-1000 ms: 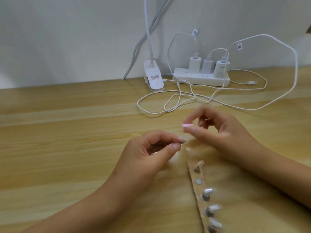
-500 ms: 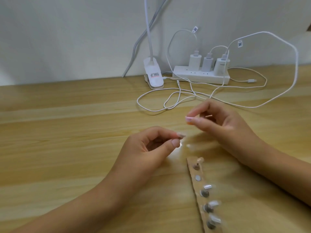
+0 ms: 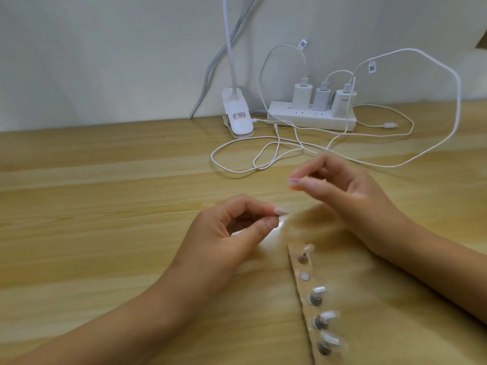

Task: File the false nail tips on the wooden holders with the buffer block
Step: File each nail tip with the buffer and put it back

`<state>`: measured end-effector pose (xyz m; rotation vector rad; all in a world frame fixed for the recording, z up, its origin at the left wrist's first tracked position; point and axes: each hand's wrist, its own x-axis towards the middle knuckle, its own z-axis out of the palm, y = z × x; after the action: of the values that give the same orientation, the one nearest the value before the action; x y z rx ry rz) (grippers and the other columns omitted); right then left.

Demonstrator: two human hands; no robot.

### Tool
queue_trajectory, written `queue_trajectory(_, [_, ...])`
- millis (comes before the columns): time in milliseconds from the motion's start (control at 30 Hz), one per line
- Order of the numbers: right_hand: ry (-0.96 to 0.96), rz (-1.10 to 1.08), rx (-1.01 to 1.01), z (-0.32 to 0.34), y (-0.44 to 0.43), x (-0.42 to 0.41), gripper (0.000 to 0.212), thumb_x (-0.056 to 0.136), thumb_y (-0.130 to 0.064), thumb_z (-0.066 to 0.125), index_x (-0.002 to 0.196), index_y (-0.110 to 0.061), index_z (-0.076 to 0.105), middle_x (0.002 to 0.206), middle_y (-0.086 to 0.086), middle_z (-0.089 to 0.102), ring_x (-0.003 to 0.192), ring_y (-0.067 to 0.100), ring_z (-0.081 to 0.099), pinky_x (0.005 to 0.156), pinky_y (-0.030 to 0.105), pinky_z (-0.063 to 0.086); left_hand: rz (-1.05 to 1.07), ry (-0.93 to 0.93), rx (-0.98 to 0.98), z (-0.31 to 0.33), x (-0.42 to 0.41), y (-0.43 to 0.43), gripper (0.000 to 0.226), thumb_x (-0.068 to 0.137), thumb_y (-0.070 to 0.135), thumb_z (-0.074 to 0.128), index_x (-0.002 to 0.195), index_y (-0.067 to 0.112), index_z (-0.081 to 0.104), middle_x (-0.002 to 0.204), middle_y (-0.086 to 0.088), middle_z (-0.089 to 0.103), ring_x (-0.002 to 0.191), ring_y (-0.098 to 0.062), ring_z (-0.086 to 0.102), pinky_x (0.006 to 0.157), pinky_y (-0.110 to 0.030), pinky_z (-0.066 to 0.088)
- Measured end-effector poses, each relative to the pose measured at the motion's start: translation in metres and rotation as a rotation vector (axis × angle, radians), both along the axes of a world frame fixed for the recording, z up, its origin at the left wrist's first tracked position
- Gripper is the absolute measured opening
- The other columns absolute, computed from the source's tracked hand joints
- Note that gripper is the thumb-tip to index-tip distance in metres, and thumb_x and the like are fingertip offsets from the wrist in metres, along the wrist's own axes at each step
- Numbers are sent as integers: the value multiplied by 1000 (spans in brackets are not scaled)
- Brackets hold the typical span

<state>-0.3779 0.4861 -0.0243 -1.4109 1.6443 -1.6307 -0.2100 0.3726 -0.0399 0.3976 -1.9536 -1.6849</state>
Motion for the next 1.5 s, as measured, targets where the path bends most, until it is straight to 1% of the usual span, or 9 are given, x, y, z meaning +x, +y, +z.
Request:
queue_trajectory(300, [89, 77, -54, 1, 2, 5, 14, 80, -34, 70, 86, -22, 67, 93, 9, 66, 87, 37, 54, 80, 41, 45, 1, -24, -63, -1, 1, 1, 11, 77, 26, 72, 87, 26, 75, 89, 11, 76, 86, -3, 70, 76, -11, 49])
queue_trajectory(467, [102, 2, 46, -3, 1, 4, 15, 82, -33, 78, 84, -22, 68, 82, -3, 63, 75, 12, 49, 76, 31, 41, 6, -29, -55, -2, 1, 2, 10, 74, 29, 72, 82, 24, 76, 89, 11, 76, 87, -3, 70, 75, -11, 50])
queue_trajectory(600, [208, 27, -25, -2, 3, 11, 13, 82, -32, 72, 89, -23, 67, 94, -4, 66, 87, 24, 54, 81, 32, 43, 18, -8, -46, -1, 0, 1, 14, 71, 32, 71, 83, 27, 75, 85, 11, 76, 82, 0, 69, 72, -9, 47])
queue_trajectory(767, [108, -7, -56, -1, 2, 7, 12, 84, -32, 74, 88, -24, 66, 95, -5, 68, 90, 29, 55, 83, 37, 43, 16, 16, -7, -1, -1, 0, 16, 72, 32, 71, 86, 28, 75, 87, 12, 76, 84, -2, 70, 75, -10, 48])
queue_trajectory(933, [116, -37, 40, -2, 2, 4, 15, 82, -32, 78, 84, -23, 66, 88, -1, 65, 80, 16, 51, 81, 34, 41, 21, 12, -8, -2, 0, -1, 16, 74, 33, 75, 89, 26, 75, 89, 10, 76, 87, -5, 70, 78, -13, 51])
queue_trajectory(1100, [178, 43, -36, 1, 4, 11, 12, 84, -28, 74, 89, -21, 66, 93, 2, 64, 85, 23, 53, 81, 36, 42, 27, 24, -30, -3, 0, -1, 11, 76, 30, 75, 87, 30, 74, 88, 10, 75, 87, -4, 70, 78, -13, 50])
queue_trajectory(1200, [67, -47, 37, 0, 1, 4, 19, 79, -35, 79, 82, -21, 67, 93, 8, 66, 88, 34, 55, 84, 47, 44, 25, 37, -34, -2, 1, 0, 12, 76, 31, 76, 88, 29, 74, 90, 11, 75, 87, -2, 70, 76, -11, 49])
queue_trajectory(1367, [125, 61, 6, 2, 3, 8, 16, 86, -32, 75, 88, -19, 67, 95, 10, 65, 84, 27, 53, 80, 37, 42, 46, 23, -63, -3, 0, 0, 10, 78, 28, 75, 88, 30, 74, 88, 10, 75, 87, -3, 70, 76, -12, 49])
queue_trajectory(1500, [29, -42, -63, 2, 2, 4, 16, 81, -34, 75, 86, -22, 67, 96, 10, 66, 89, 39, 55, 85, 46, 45, 42, 42, -59, -3, 1, -1, 12, 79, 27, 73, 90, 31, 74, 91, 14, 75, 89, -3, 70, 77, -12, 49])
